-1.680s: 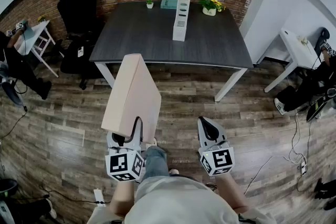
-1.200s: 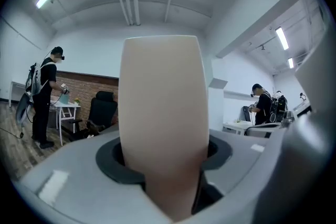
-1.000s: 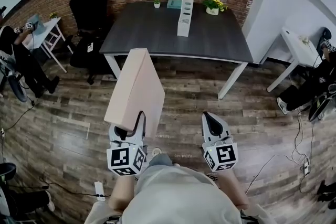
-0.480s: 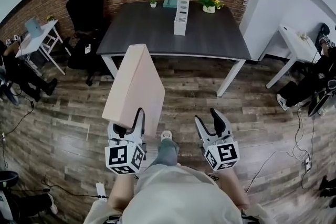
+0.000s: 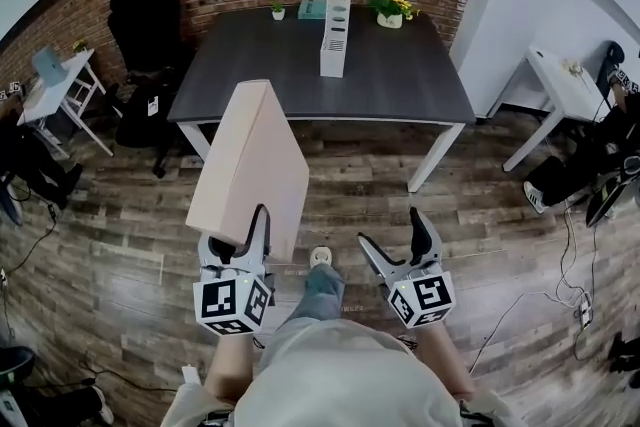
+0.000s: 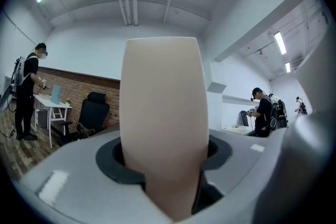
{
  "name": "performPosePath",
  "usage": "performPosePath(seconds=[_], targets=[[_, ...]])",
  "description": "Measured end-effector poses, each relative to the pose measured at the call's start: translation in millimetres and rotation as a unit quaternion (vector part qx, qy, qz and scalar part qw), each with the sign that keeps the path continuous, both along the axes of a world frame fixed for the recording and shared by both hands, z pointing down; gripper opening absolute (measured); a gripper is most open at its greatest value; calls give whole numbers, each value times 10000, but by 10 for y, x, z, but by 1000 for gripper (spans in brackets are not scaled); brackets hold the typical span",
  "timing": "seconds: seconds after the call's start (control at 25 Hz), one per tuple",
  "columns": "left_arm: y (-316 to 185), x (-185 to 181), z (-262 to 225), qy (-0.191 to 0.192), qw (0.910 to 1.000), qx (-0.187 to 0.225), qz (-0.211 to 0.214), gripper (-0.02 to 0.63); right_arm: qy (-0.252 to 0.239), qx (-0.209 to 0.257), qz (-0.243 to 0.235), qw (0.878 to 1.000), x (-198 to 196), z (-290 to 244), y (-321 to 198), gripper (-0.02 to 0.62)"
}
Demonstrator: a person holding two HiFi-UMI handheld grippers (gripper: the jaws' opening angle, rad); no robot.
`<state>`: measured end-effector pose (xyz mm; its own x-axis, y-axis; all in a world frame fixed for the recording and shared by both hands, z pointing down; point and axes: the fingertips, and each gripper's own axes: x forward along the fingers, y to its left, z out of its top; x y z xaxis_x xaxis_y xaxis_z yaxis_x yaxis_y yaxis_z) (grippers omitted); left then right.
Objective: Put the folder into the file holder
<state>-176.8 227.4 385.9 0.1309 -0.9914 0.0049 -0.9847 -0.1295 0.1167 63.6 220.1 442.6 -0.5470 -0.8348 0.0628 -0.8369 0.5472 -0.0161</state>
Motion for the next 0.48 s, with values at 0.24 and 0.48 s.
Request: performPosePath(seconds=[0.24,0.48], targets=[[-800,7,-51,19,10000,43,47,270,-16,-72,47,10000,31,32,-698,446],[-1676,-14,-245,21,9997,134,178,270,32,-179,161,9997,-9,-19,-1447,445]])
